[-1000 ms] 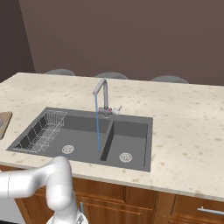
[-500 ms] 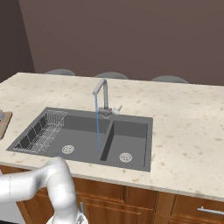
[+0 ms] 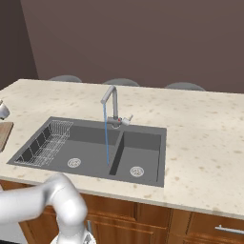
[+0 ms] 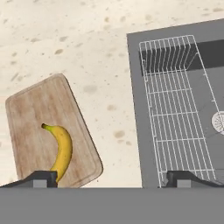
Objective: Pick the banana from the sink and place it on the cutting board to airdry. Then turn off the sink faucet.
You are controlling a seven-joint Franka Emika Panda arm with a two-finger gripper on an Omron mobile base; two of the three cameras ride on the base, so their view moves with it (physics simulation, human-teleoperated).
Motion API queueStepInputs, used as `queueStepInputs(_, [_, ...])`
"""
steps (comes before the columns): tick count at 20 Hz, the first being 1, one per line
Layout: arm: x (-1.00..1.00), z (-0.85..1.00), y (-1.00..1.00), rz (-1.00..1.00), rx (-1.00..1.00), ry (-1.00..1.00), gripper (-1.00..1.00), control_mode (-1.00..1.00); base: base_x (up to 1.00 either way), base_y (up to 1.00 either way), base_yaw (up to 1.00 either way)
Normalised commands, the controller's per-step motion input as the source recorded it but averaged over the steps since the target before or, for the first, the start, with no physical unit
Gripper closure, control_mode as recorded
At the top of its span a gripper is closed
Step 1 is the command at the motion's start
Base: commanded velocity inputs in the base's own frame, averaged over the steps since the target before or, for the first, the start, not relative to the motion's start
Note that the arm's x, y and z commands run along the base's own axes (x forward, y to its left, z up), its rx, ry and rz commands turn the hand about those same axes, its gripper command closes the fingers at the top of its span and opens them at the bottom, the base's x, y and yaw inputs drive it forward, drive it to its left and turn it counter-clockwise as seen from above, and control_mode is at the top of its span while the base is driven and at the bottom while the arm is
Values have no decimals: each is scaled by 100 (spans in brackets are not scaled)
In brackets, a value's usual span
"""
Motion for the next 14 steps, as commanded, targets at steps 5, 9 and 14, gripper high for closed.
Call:
queueStepInputs(5, [-34,87,-63,0,5,-10,-100,-100,0,0,0])
queueStepInputs(9, [-44,84,-72,0,5,-12,-100,-100,0,0,0])
queueStepInputs(14, [-58,13,-81,3,1,-16,-100,-100,0,0,0])
